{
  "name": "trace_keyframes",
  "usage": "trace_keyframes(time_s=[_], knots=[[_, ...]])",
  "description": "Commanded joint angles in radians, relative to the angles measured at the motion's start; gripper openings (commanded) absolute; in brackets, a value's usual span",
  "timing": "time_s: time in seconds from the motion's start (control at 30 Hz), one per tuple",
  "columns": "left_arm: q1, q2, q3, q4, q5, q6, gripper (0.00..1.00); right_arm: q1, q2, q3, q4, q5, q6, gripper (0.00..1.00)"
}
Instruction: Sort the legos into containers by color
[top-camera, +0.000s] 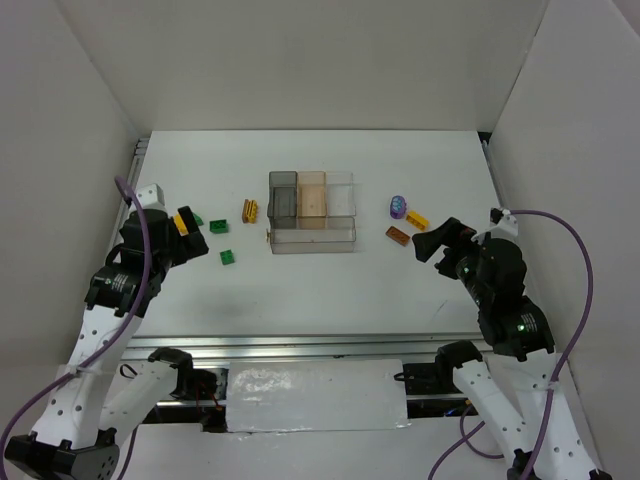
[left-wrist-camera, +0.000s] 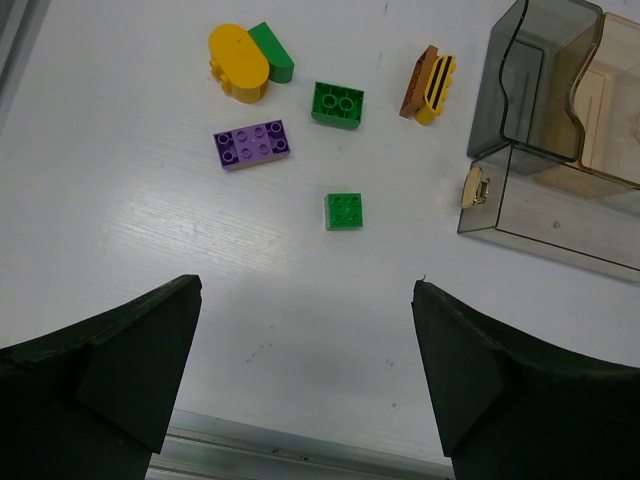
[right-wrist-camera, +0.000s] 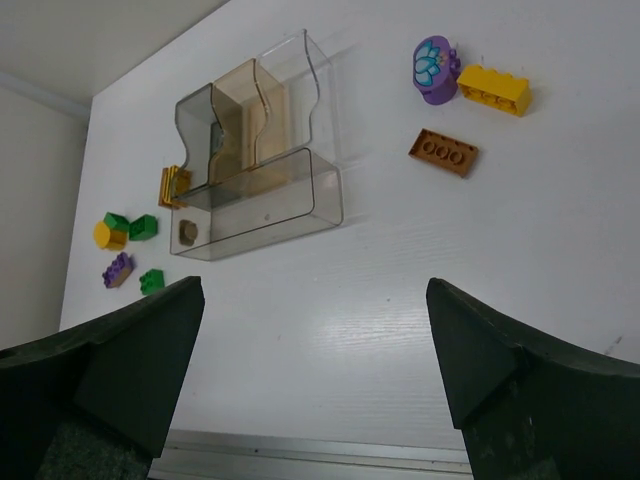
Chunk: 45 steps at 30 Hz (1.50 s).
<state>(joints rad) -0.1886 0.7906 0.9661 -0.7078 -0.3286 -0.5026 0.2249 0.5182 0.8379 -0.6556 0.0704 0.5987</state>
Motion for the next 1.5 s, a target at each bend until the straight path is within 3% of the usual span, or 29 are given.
trace_keyframes(time_s=[0.0,0.17,0.37,0.47,0.5,0.53,0.6,0.73,0.87,1.0,1.23,1.47], knots=[[-0.005,-0.01,0.003,0.031,-0.007,-0.004,1.0,0.01,0.008,0.04,-0.006,0.039,0.009,1.0],[-0.003,-0.017,0.006,0.025,-0.029,-0.011,1.0,0.008,0.014,0.029,0.019,0.008,-0.008,1.0],[0.003,-0.022,0.02,-0.011,-0.128,-0.068,0.99,0.028,0.127,0.047,0.097,-0.158,-0.034,1.0],[0.05,-0.022,0.028,-0.039,-0.171,-0.125,1.0,0.19,0.259,0.125,0.105,-0.025,-0.027,1.0],[0.066,-0.021,0.026,-0.042,-0.173,-0.137,1.0,0.337,0.34,0.147,0.109,0.047,-0.025,1.0],[0.098,-0.014,0.028,-0.045,-0.193,-0.145,1.0,0.405,0.388,0.205,0.113,0.159,-0.02,1.0],[0.141,0.001,0.042,-0.088,-0.211,-0.189,0.99,0.543,0.494,0.269,0.116,0.195,-0.019,1.0],[0.315,-0.007,0.06,-0.13,-0.25,-0.243,1.0,0.699,0.803,0.427,0.171,0.218,-0.033,1.0],[0.353,-0.037,0.059,-0.137,-0.279,-0.252,1.0,0.838,1.092,0.708,0.122,0.291,-0.068,1.0],[0.353,-0.05,0.056,-0.143,-0.294,-0.251,1.0,0.89,1.394,0.941,0.091,0.289,-0.086,1.0],[0.354,-0.079,0.054,-0.153,-0.299,-0.26,1.0,0.893,1.747,1.343,0.011,0.296,-0.111,0.85],[0.353,-0.073,0.036,-0.099,-0.191,-0.2,1.0,0.869,1.881,1.399,0.079,0.307,-0.14,0.85]])
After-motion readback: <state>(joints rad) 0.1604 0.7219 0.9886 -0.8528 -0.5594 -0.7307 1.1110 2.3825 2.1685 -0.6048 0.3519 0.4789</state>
